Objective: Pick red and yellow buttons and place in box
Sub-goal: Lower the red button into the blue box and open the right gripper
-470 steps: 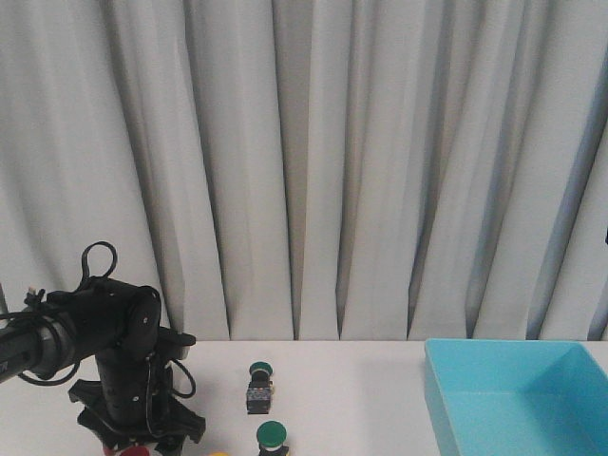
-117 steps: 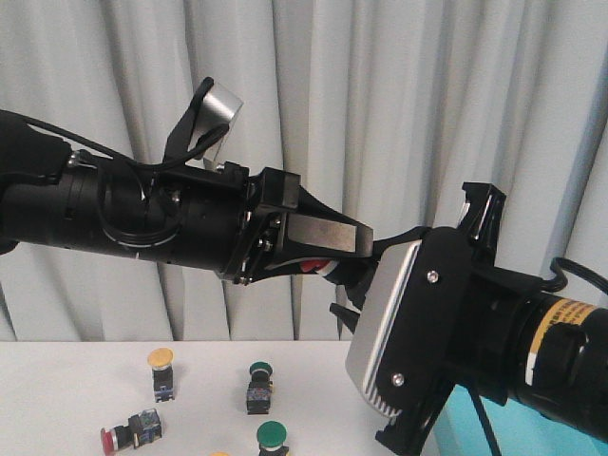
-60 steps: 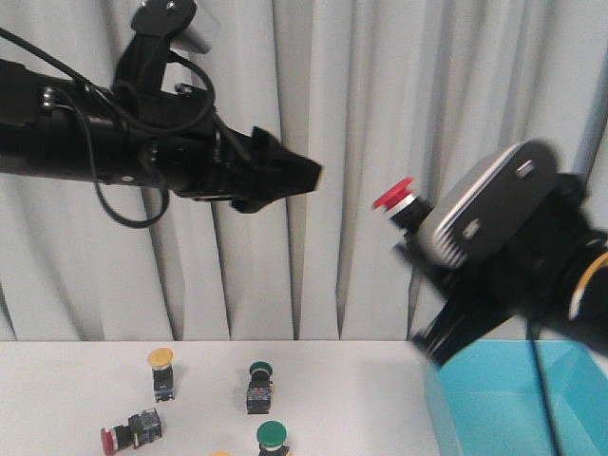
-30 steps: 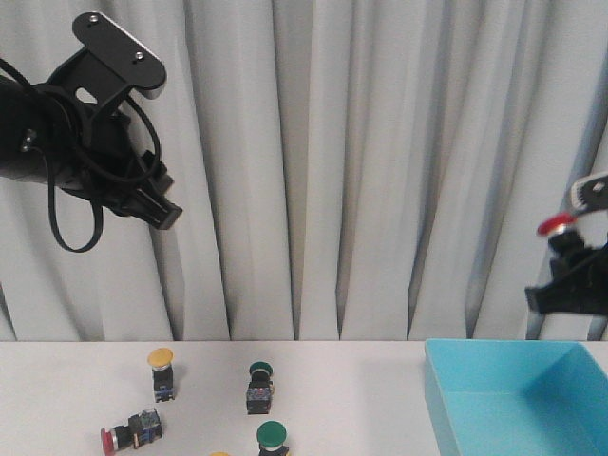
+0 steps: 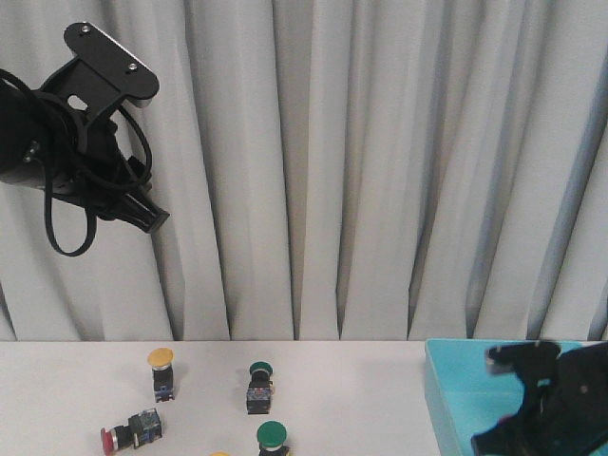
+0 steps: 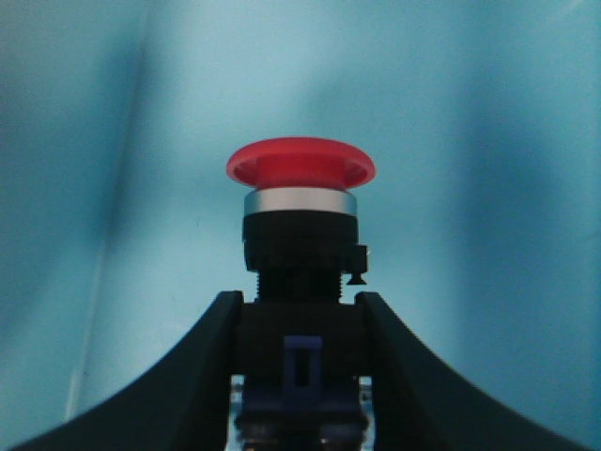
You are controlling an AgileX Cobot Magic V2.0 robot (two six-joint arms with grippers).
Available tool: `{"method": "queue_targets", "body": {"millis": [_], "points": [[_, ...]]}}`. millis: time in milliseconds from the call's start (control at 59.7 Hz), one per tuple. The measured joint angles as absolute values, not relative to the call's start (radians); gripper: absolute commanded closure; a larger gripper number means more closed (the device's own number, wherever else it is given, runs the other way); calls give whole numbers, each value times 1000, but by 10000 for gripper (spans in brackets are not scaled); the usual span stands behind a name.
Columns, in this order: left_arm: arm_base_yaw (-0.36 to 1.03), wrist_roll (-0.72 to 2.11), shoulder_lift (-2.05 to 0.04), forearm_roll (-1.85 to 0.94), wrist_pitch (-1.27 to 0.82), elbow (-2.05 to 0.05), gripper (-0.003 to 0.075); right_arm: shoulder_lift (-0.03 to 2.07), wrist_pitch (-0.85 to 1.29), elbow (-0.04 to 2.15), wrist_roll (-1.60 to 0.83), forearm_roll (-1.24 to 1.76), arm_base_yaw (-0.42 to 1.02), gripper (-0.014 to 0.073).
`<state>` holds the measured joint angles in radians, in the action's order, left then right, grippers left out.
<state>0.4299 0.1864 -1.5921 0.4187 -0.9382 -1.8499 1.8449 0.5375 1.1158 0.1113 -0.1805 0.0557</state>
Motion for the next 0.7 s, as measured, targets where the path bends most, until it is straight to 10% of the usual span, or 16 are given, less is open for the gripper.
{"method": "queue_targets", "body": {"millis": [469, 703], "points": [[430, 121, -1592, 419, -948, -1850, 344, 1953, 534, 1184, 111, -161, 56, 29], [430, 112, -1592, 419, -949, -1850, 344, 1946, 618, 1280, 101, -151, 56, -1]]}}
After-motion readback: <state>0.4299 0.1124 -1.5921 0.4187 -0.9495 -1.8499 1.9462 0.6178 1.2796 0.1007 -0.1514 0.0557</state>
